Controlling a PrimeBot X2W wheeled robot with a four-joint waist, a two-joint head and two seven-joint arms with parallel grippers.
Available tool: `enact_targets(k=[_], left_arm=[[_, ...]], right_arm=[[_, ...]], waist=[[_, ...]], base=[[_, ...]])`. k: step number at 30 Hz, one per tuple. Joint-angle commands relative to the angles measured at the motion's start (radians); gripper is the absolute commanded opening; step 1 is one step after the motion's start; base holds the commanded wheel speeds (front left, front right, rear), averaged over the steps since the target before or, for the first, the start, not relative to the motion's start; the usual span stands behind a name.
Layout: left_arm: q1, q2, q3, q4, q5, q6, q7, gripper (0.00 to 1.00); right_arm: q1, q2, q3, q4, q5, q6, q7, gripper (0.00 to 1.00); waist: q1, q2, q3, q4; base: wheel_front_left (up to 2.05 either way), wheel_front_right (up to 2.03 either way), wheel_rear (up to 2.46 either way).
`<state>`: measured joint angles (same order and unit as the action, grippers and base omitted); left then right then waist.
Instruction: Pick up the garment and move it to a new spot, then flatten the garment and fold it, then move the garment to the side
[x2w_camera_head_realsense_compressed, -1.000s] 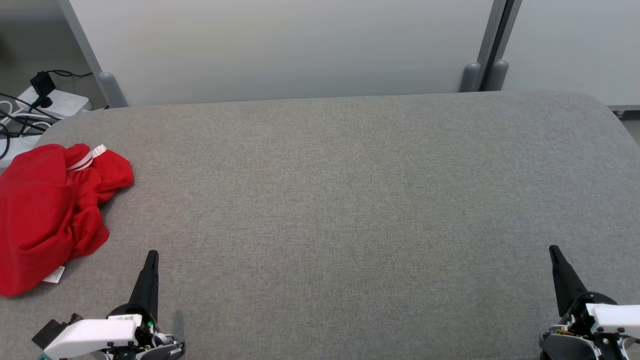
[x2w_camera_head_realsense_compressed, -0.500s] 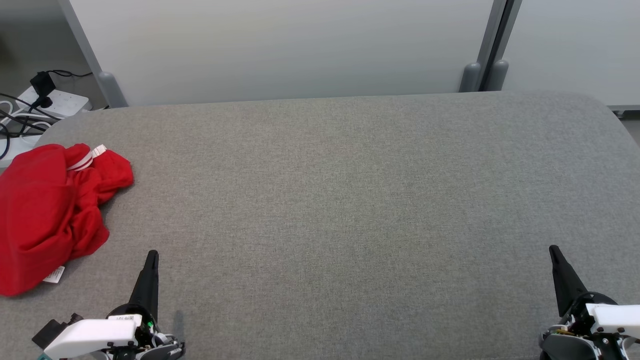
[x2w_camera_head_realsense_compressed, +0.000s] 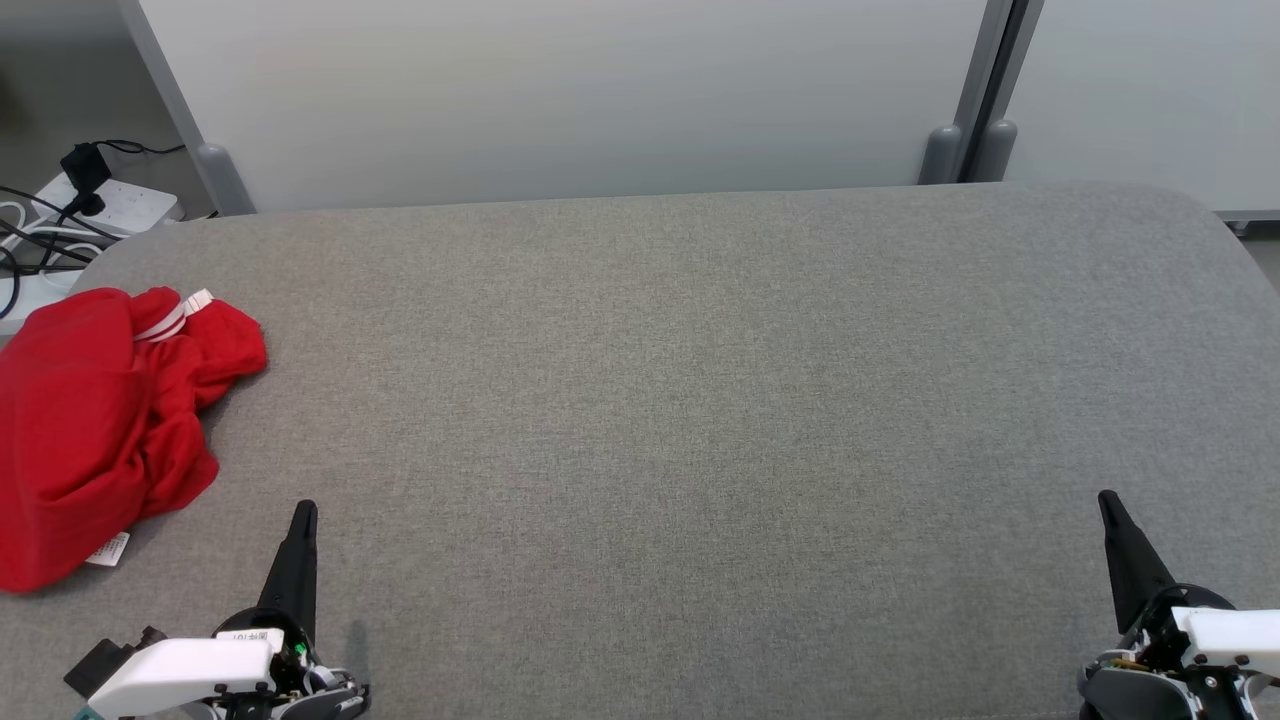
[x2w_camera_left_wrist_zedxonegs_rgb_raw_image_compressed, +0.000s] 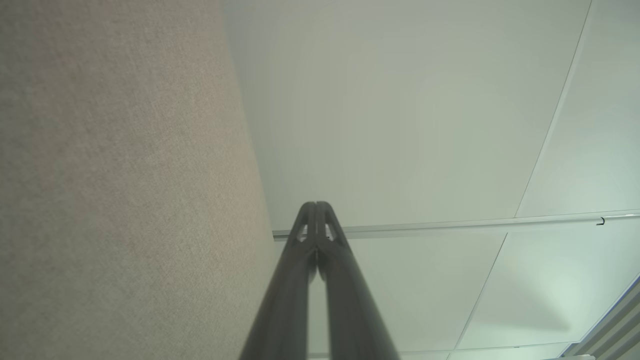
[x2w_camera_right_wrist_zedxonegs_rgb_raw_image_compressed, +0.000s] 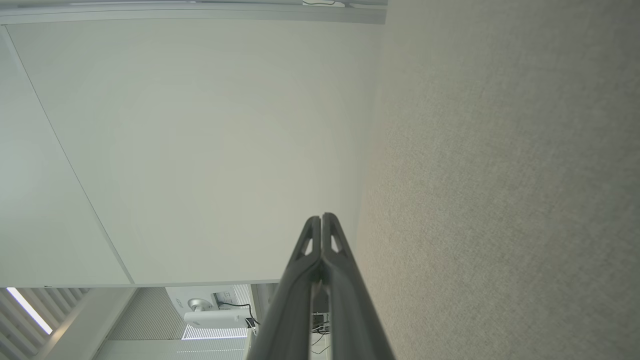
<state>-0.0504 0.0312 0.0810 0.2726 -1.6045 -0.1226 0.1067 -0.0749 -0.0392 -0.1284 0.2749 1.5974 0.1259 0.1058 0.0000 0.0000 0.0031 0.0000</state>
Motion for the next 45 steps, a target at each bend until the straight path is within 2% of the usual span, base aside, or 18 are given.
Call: enact_targets(k=[1,15,16,23,27,30,34,45], left_arm=[[-0.058,0.019,0.032,-0.028,-0.005,-0.008,0.006,0.0],[-0.058,0.019,0.032,-0.028,-0.005,-0.008,0.006,0.0],[0.0,0.0,0.0,0.0,0.0,0.0,0.0,1.0],[0.034,-0.02,-0.002,0.057,0.003,0.001,-0.005,1.0],[0.018,-0.016,-0.005,0.061,0.011,0.001,-0.013,1.0],[0.006,-0.008,-0.014,0.067,0.026,0.0,-0.028,1.0],[-0.009,0.001,-0.027,0.074,0.049,0.0,-0.043,1.0],[-0.048,0.02,-0.035,0.09,0.184,-0.001,-0.076,1.0]], right_arm=[[-0.033,-0.011,0.015,-0.03,0.012,0.005,0.007,0.0],[-0.033,-0.011,0.015,-0.03,0.012,0.005,0.007,0.0],[0.0,0.0,0.0,0.0,0.0,0.0,0.0,1.0],[0.022,0.016,0.011,0.051,-0.004,0.0,-0.003,1.0],[0.004,0.012,0.021,0.056,-0.015,0.0,-0.012,1.0],[-0.013,0.005,0.038,0.064,-0.029,0.0,-0.026,1.0],[-0.034,-0.005,0.059,0.074,-0.051,0.0,-0.041,1.0],[-0.09,-0.027,0.101,0.102,-0.168,0.001,-0.075,1.0]], waist=[[0.0,0.0,0.0,0.0],[0.0,0.0,0.0,0.0],[0.0,0.0,0.0,0.0],[0.0002,0.0,0.003,0.0],[0.0022,0.0,0.001,0.0],[0.0005,0.0,0.002,-0.001],[0.0001,0.0,0.004,-0.001],[0.0001,0.0,0.008,-0.003]], base=[[0.0,0.0,0.0],[0.0,0.0,0.0],[0.0,0.0,0.0],[0.0,0.0,0.0],[0.0,0.0,0.0],[0.0,0.0,0.0],[0.0,0.0,0.0],[0.0,0.0,0.0]])
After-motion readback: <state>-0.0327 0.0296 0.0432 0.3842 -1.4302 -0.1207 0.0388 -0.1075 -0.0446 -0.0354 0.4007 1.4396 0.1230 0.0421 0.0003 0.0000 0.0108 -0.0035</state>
